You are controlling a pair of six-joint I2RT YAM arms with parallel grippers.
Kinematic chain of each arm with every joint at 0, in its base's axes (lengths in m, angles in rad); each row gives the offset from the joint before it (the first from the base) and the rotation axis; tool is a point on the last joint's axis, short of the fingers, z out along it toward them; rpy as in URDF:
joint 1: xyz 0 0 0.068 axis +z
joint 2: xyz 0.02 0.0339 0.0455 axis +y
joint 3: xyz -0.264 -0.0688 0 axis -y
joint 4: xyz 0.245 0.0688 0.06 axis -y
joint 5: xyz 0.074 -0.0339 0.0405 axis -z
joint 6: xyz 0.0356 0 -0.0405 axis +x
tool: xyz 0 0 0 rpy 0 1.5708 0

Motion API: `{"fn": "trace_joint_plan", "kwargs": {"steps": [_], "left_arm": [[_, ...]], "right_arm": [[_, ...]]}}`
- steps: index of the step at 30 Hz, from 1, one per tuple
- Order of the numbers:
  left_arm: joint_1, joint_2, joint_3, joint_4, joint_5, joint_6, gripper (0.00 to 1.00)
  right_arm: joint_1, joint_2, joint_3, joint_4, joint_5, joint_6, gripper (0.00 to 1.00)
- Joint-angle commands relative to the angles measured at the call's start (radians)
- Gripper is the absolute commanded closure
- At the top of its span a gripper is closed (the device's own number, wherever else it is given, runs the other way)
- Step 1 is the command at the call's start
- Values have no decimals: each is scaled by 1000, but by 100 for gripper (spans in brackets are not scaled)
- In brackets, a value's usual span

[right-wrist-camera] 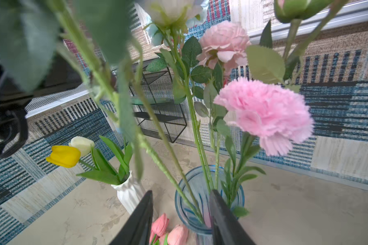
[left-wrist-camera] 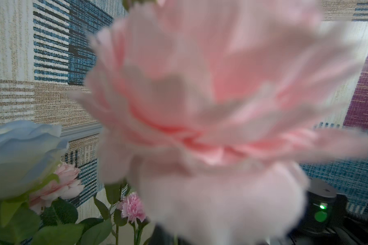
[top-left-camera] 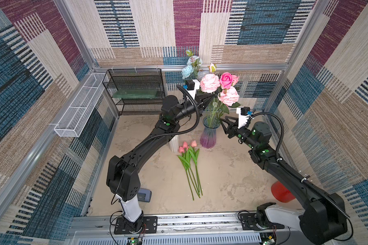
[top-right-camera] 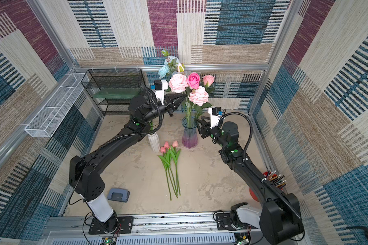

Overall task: Pick out pink flowers from the vase
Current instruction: Adjust the flower in the vase.

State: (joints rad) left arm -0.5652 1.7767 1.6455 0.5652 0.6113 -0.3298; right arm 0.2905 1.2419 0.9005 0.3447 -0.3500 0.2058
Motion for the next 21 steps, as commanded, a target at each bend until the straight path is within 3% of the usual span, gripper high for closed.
{"fn": "trace_joint_plan", "kwargs": {"steps": [1, 11, 21], "left_arm": [[5, 9, 14, 36, 40, -64, 100], [14, 26, 1, 116, 89, -118, 100], [29, 19, -42, 139, 134, -127, 100]], "right_arm": [[8, 55, 38, 75, -34, 23, 55], [23, 186, 120, 115, 6, 63, 57], [17, 228, 135, 212, 70, 232, 75]]}}
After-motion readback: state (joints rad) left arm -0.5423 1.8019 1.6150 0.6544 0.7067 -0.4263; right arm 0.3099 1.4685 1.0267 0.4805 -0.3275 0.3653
